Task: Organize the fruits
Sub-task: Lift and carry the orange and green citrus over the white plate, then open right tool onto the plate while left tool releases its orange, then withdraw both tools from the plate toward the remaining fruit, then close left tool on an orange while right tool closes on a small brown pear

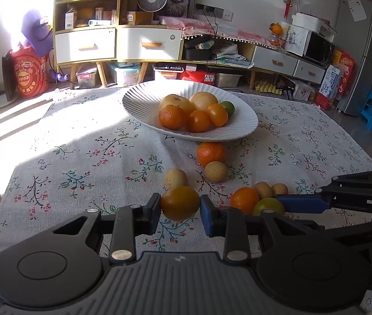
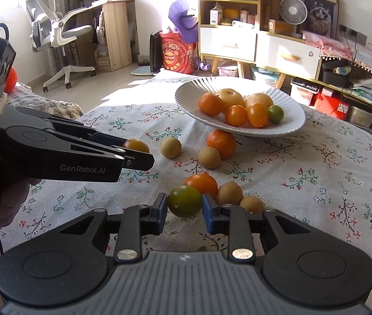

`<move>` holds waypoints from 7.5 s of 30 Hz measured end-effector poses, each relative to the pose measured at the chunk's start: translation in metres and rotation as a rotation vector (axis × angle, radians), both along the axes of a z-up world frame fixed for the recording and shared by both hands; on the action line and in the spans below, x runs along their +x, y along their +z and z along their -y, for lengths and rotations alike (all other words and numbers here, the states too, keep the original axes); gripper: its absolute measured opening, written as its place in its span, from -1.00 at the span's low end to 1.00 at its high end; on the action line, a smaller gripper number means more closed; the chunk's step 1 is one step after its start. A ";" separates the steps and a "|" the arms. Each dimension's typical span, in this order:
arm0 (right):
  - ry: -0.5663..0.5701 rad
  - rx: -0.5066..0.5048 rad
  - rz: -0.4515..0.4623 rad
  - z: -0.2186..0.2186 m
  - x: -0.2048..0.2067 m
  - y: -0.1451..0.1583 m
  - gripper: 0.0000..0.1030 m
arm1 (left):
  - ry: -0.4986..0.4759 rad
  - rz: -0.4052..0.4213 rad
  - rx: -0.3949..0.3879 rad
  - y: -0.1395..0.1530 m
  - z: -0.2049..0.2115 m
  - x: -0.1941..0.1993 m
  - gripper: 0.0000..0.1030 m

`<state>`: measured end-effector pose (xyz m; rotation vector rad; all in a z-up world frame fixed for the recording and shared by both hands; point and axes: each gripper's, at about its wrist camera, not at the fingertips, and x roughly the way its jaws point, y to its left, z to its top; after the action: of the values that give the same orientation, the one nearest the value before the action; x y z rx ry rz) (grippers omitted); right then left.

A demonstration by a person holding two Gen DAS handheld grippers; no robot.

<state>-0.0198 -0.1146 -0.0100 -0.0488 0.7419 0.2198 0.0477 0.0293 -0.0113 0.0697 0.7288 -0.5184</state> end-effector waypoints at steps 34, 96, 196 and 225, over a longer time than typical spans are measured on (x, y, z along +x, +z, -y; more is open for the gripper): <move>-0.221 0.113 0.049 0.059 0.074 0.028 -0.49 | 0.040 0.039 -0.030 0.020 0.052 0.044 -0.64; -0.237 0.154 -0.001 0.084 0.082 0.034 0.37 | -0.035 0.054 -0.004 0.020 0.054 0.044 0.46; -0.052 -0.076 -0.080 0.029 0.017 -0.017 -0.08 | -0.083 -0.058 0.049 -0.011 0.024 -0.004 -0.66; -0.047 -0.042 -0.083 0.032 0.018 -0.010 -0.56 | -0.072 -0.043 0.025 -0.002 0.021 -0.002 -0.66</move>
<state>-0.0019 -0.1469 -0.0200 -0.0617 0.8298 0.1621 0.0460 0.0083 -0.0134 0.1088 0.7773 -0.5813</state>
